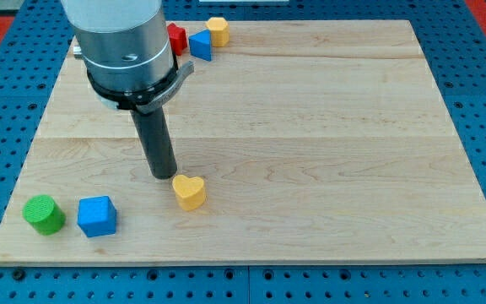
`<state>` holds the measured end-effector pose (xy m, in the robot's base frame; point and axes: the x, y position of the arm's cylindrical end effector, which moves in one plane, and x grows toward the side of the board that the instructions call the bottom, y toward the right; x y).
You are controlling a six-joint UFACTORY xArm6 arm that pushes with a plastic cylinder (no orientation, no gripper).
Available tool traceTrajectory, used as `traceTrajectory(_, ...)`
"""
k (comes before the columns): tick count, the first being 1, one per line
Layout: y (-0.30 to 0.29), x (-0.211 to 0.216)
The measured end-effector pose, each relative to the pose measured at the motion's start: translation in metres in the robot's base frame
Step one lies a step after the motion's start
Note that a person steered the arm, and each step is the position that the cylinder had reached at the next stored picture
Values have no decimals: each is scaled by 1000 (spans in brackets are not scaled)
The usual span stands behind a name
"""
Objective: Place the yellow heart parallel to the right of the blue cube
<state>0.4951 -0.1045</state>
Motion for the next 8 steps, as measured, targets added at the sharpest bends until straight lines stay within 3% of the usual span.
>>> traceTrajectory(3, 94, 27)
traceTrajectory(4, 75, 50)
traceTrajectory(8, 46, -7)
